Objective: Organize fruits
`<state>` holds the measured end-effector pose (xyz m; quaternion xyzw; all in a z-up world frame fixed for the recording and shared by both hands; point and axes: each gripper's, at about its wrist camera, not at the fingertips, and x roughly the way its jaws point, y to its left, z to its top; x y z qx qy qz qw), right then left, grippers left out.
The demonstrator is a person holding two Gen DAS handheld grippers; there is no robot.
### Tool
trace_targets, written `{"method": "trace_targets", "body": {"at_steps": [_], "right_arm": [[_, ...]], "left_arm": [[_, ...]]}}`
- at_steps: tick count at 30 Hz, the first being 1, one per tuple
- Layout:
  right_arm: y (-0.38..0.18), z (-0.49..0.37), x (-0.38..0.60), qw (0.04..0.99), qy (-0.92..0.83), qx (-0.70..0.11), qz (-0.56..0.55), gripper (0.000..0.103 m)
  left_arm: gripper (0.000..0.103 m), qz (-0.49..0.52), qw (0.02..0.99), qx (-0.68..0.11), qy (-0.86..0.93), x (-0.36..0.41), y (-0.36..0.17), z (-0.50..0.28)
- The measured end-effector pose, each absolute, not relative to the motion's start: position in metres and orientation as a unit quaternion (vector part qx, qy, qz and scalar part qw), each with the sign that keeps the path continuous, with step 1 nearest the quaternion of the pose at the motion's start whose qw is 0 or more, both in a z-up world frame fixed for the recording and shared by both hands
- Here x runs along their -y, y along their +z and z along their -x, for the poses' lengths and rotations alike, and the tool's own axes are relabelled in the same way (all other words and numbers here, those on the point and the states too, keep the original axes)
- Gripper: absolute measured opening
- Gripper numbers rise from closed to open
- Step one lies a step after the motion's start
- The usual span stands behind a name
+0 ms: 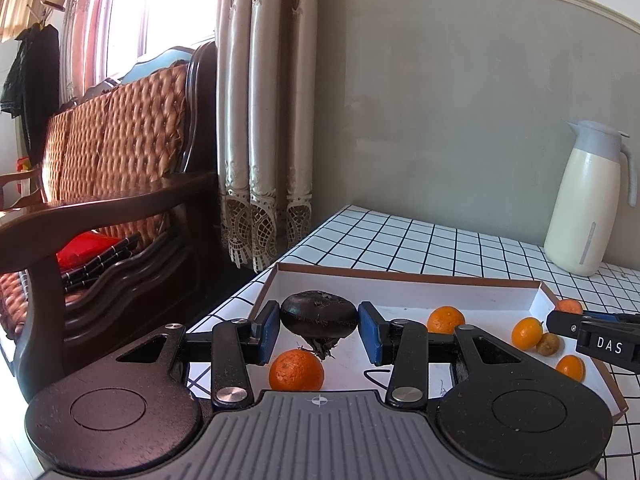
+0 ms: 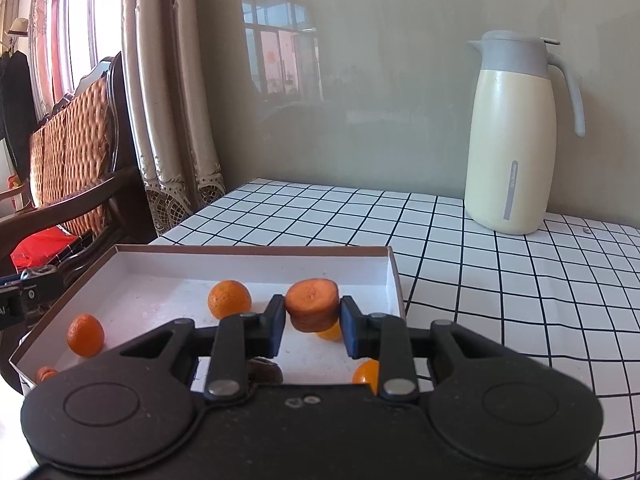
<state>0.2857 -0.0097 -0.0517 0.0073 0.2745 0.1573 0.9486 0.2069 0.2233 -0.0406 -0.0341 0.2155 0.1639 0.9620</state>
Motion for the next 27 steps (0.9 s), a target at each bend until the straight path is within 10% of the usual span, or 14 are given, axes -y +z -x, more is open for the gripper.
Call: {"method": "trace_targets", "body": {"at_steps": [3, 5, 6, 11, 27], "right_arm": [[-0.052, -0.29, 0.008, 0.95, 0.144, -0.276, -0.004, 0.036], [-0.047, -0.287, 0.011, 0.962, 0.111, -0.25, -0.007, 0.083], [-0.041, -0.281, 0.016, 0.97, 0.101, -0.222, -0.02, 0.082], [-0.018, -0.271, 0.029, 0.981, 0.096, -0.164, -0.04, 0.096], [0.013, -0.236, 0.049, 0.975, 0.134, -0.172, -0.053, 0.097]], "left_arm": [[0.043, 0.033, 0.962, -0.214, 0.168, -0.223, -0.042, -0.209], [0.066, 0.022, 0.96, -0.219, 0.174, -0.224, -0.045, -0.217], [0.103, 0.021, 0.957, -0.224, 0.184, -0.225, -0.046, -0.221], [0.103, 0.021, 0.961, -0.193, 0.199, -0.231, -0.034, -0.218], [0.103, 0.023, 0.968, -0.171, 0.185, -0.207, 0.014, -0.18]]}}
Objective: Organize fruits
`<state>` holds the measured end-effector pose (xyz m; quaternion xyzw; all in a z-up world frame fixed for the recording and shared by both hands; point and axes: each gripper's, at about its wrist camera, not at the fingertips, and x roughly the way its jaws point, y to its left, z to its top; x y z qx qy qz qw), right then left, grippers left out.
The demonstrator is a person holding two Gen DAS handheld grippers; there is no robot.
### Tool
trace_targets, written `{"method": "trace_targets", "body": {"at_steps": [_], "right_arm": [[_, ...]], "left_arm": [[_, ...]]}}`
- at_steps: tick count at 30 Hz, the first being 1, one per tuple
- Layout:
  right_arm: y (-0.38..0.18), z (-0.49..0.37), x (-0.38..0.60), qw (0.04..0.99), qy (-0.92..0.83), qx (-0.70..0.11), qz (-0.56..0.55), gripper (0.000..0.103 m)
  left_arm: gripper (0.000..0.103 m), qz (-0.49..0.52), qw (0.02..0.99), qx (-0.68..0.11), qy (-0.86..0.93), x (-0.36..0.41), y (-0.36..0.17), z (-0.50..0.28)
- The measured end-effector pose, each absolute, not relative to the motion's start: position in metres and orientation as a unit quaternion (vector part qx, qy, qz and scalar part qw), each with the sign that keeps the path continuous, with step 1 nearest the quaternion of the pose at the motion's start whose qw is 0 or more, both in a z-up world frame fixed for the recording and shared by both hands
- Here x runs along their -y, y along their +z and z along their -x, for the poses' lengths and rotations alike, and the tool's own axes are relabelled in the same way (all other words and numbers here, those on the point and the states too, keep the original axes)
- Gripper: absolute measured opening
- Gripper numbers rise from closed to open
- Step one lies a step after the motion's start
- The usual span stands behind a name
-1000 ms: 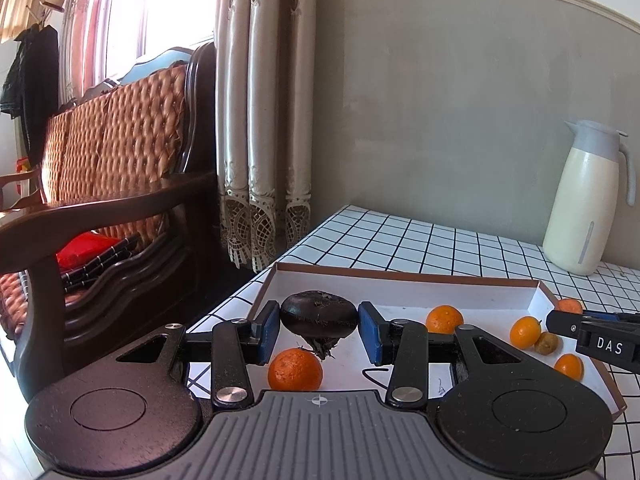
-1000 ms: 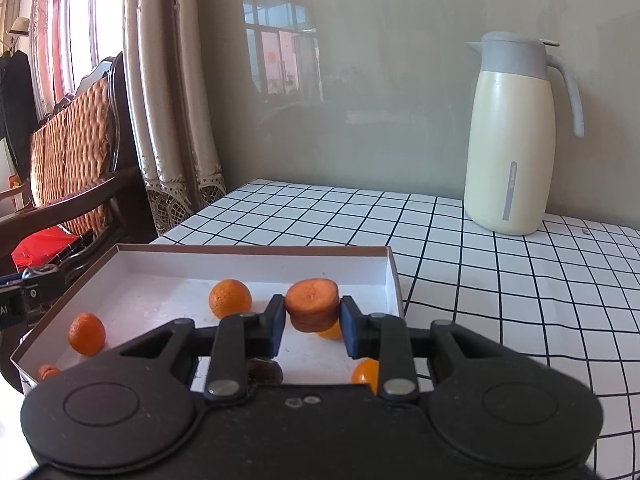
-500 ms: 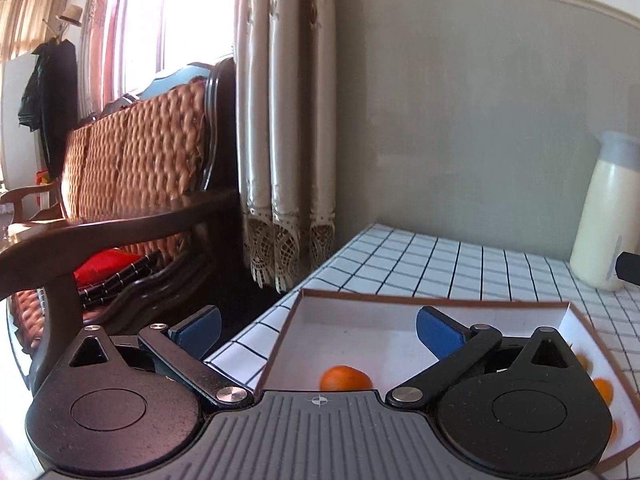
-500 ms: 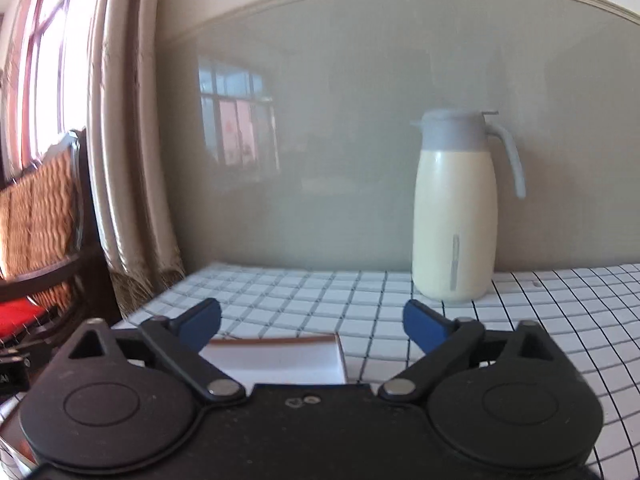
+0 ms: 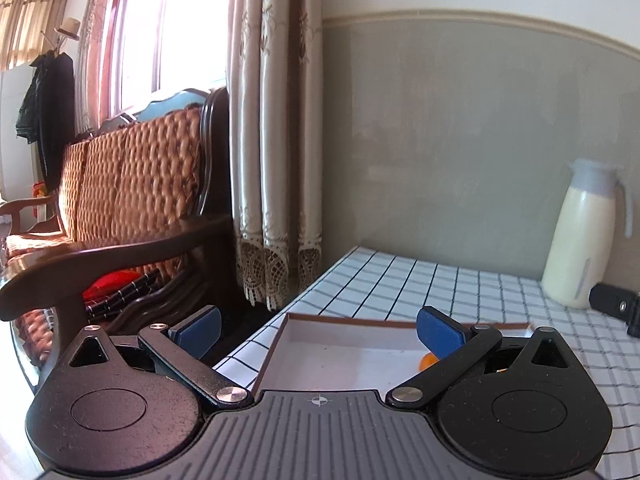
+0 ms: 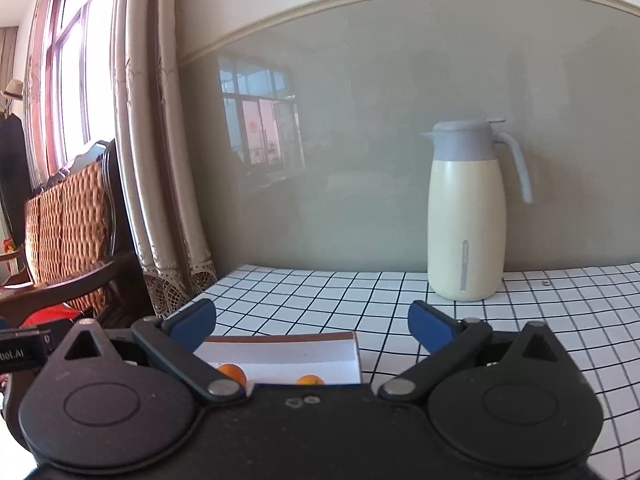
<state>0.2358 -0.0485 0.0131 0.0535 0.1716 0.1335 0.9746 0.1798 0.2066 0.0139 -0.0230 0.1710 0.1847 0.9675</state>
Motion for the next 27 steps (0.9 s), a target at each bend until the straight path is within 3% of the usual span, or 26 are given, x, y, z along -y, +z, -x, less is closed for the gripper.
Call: {"method": "trace_targets", "body": {"at_steps": [13, 27], "right_arm": [[0.053, -0.151, 0.102, 0.975, 0.147, -0.158, -0.059, 0.097], [0.07, -0.05, 0.144, 0.98, 0.141, -0.132, -0.05, 0.097]], "left_arm": [[0.103, 0.006, 0.978, -0.143, 0.154, -0.148, 0.07, -0.096], [0.103, 0.002, 0.982, -0.142, 0.125, -0.098, 0.075, -0.008]]}}
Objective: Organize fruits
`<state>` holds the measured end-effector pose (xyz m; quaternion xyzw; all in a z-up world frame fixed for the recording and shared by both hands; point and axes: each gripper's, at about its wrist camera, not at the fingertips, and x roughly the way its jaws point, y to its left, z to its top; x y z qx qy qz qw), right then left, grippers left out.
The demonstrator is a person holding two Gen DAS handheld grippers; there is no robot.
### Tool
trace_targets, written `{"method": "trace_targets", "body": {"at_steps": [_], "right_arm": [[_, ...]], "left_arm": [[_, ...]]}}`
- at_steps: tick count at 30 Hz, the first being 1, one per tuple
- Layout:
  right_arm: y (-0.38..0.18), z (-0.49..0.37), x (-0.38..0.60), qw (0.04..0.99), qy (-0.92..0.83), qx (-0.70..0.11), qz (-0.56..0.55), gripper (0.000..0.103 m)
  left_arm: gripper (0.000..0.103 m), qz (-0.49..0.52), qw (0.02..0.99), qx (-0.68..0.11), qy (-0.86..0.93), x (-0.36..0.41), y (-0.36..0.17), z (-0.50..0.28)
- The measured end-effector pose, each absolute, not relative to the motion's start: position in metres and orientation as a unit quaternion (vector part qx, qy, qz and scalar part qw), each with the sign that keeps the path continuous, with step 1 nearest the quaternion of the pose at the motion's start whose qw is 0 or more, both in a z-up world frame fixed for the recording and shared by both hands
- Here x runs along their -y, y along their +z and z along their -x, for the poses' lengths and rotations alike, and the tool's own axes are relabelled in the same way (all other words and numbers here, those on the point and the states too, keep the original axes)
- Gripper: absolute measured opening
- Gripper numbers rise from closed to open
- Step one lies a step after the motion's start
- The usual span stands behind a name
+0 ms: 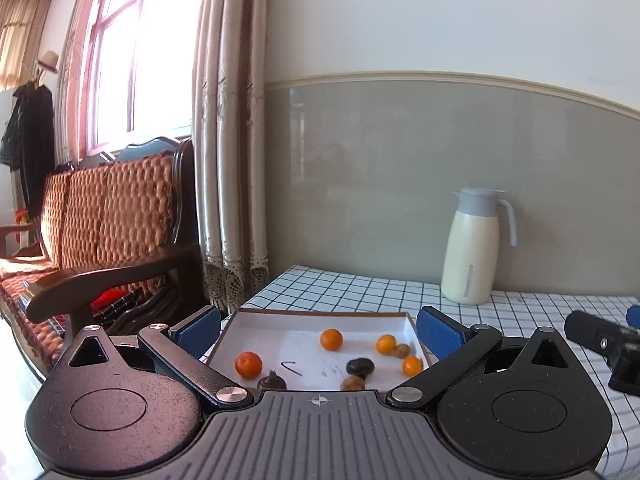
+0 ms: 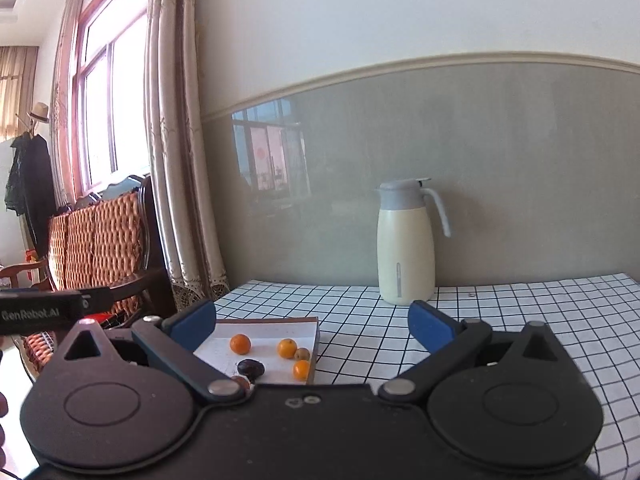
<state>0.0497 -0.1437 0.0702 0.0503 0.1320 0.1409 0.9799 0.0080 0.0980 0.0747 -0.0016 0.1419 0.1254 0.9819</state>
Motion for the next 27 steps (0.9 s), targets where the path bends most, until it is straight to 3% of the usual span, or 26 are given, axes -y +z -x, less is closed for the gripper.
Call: {"method": "trace_targets", "body": {"at_steps": [27], "right_arm": [[0.057, -0.025, 0.124, 0.975, 0.156, -0.156, -0.032, 0.097]], "left_arm": [[0.103, 0.05, 0.978, -0.182, 0.094, -0.101, 0.051, 0.01]]}}
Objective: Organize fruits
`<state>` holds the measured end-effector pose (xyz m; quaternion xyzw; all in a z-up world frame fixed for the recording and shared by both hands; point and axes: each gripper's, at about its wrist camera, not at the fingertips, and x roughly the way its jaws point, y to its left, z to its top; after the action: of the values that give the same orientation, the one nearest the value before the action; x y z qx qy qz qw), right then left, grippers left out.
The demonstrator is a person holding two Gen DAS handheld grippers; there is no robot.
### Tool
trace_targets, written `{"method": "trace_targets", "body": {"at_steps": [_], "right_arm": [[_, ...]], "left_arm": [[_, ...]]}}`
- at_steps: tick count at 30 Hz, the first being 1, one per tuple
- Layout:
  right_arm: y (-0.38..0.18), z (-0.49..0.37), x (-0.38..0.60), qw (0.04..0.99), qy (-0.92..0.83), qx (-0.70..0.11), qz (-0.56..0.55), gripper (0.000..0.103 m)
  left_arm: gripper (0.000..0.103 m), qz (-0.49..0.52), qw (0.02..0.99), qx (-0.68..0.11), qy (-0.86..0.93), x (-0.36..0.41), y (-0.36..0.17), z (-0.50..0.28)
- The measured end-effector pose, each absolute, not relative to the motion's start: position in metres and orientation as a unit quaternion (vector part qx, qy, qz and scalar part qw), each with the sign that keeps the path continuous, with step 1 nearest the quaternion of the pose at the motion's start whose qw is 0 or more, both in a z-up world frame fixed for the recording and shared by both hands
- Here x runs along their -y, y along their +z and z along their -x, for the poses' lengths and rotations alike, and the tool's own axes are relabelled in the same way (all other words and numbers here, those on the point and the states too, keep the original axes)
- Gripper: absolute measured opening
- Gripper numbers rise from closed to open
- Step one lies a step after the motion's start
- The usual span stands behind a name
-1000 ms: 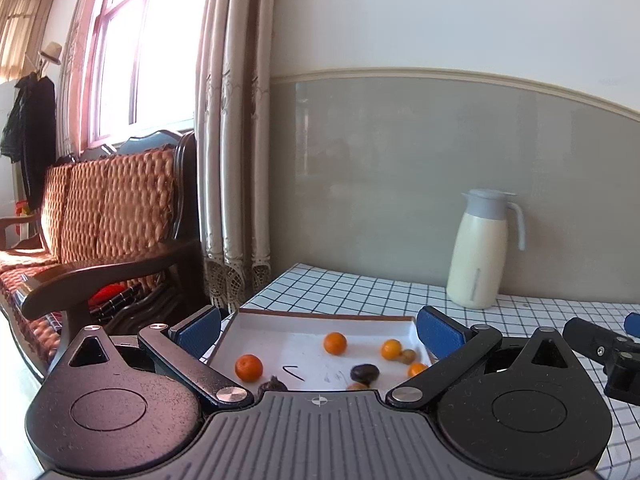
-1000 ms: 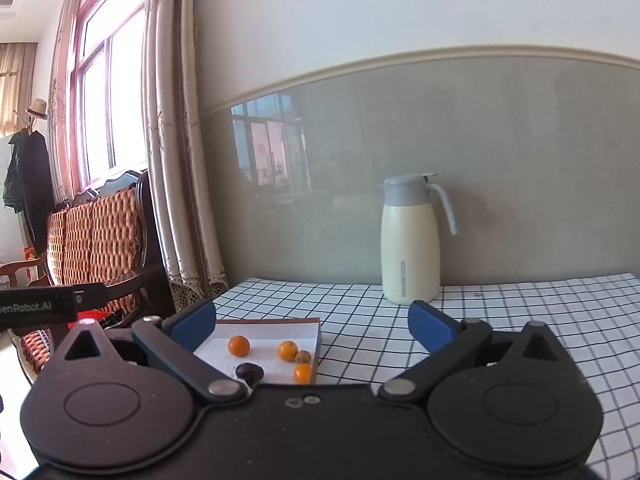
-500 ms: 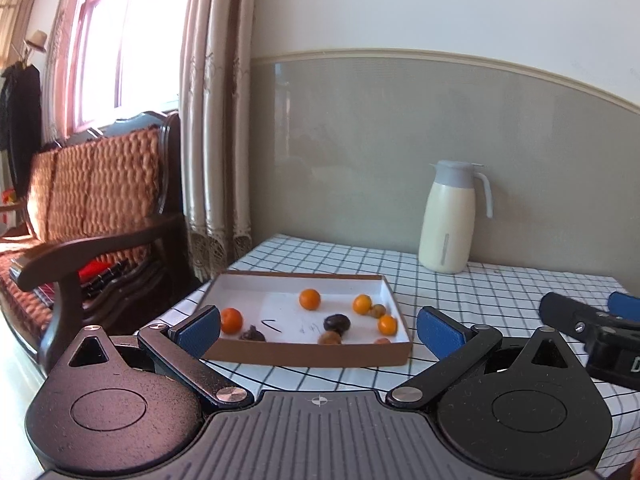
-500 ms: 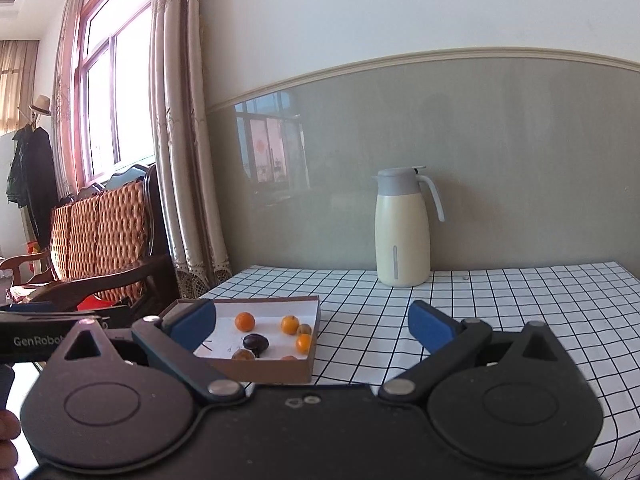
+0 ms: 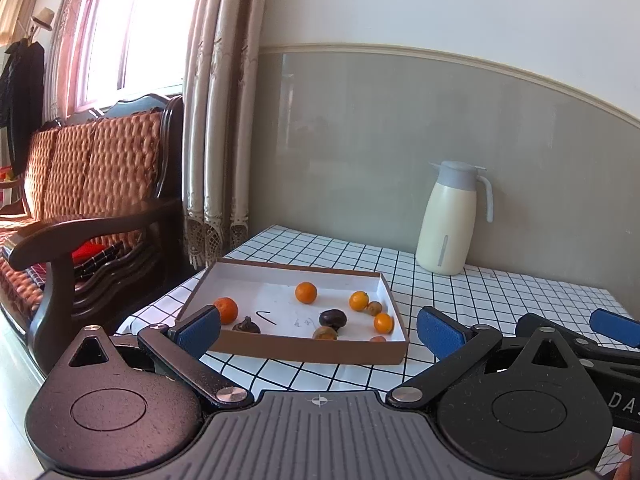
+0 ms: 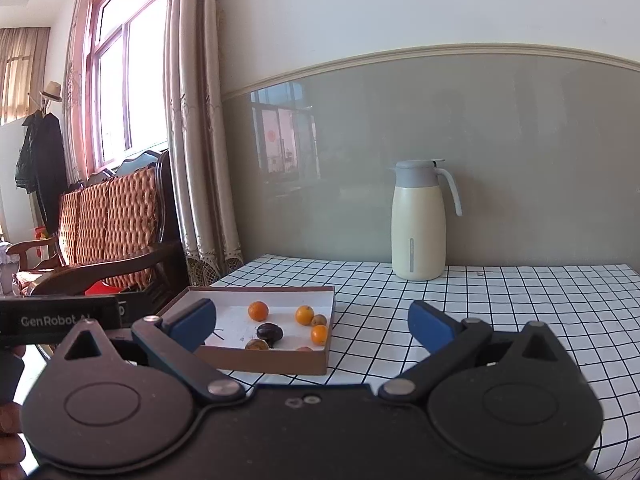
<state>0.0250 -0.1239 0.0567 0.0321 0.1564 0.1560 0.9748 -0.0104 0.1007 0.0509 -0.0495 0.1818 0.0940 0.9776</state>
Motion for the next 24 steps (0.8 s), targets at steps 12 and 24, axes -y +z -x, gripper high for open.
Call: {"method": "trace_targets", "body": {"at_steps": [12, 24], "right_arm": [[0.0579, -0.0245, 0.1214, 0.975, 0.157, -0.156, -0.028, 0.097], [0.058, -0.0252, 0.1195, 0.974, 0.159, -0.159, -0.025, 0.097]], "left_arm": [[0.103, 0.045, 0.978, -0.179, 0.097, -0.1019, 0.0502, 0.0102], [0.103, 0.045, 0.978, -0.182, 0.095, -0.1036, 0.0487, 0.0082]]}}
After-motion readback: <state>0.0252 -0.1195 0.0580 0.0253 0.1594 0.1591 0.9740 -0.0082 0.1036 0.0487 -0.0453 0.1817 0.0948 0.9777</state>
